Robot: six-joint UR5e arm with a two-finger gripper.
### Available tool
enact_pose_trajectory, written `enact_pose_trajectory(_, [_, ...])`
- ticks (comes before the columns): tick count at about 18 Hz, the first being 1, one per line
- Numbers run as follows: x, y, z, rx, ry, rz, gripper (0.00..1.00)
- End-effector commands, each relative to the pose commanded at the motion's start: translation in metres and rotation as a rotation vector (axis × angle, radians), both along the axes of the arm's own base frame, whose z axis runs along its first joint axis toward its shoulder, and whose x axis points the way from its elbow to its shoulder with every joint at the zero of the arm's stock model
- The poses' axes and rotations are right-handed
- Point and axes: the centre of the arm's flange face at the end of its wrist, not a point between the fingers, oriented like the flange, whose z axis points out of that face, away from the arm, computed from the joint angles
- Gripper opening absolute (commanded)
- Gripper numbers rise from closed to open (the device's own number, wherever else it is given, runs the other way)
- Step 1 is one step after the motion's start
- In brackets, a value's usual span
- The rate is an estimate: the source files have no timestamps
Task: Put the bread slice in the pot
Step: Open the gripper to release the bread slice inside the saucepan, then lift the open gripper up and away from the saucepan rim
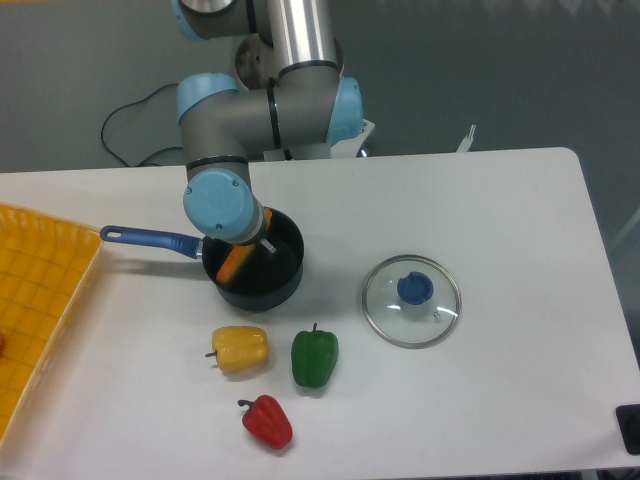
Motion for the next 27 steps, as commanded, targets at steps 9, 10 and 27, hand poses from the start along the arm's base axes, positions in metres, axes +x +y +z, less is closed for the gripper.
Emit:
enact_pose_trajectory(9, [-0.031,0.001,0.012,0.028,0.028,0.038,0.45])
enact_pose_trajectory(10, [-0.039,0.0,0.016,0.039,0.037,0.049,0.46])
enact_pose_trajectory(27, [-0.152,-0.011,0.131,0.423,0.319,0.202,1.0])
